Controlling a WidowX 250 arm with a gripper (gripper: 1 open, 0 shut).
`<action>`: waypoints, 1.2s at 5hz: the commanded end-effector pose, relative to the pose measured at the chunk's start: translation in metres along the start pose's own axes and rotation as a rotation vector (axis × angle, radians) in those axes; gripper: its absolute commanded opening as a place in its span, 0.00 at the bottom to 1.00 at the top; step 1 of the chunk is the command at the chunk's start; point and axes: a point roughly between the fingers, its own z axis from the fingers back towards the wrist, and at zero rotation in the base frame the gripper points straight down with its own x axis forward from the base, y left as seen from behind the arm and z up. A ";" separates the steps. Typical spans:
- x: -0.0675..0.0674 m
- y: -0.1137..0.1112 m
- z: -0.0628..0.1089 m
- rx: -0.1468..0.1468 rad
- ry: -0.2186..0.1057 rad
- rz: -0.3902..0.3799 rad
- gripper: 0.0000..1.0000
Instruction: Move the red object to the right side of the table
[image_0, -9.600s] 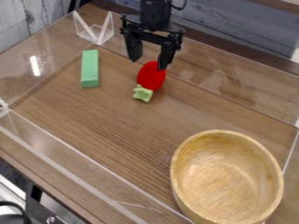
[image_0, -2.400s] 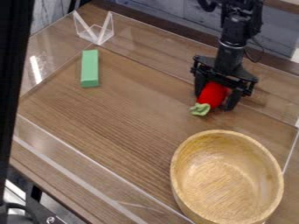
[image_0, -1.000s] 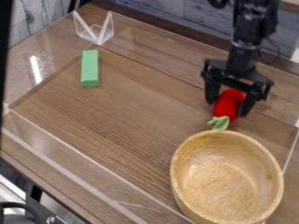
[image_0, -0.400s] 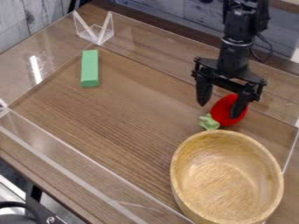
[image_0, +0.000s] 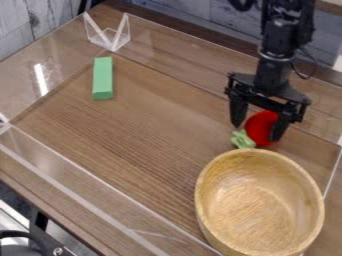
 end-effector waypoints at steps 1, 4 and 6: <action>0.010 0.009 0.015 -0.003 -0.055 -0.029 1.00; 0.021 0.039 0.011 -0.015 -0.059 -0.109 1.00; 0.011 0.032 0.040 -0.018 -0.110 -0.119 1.00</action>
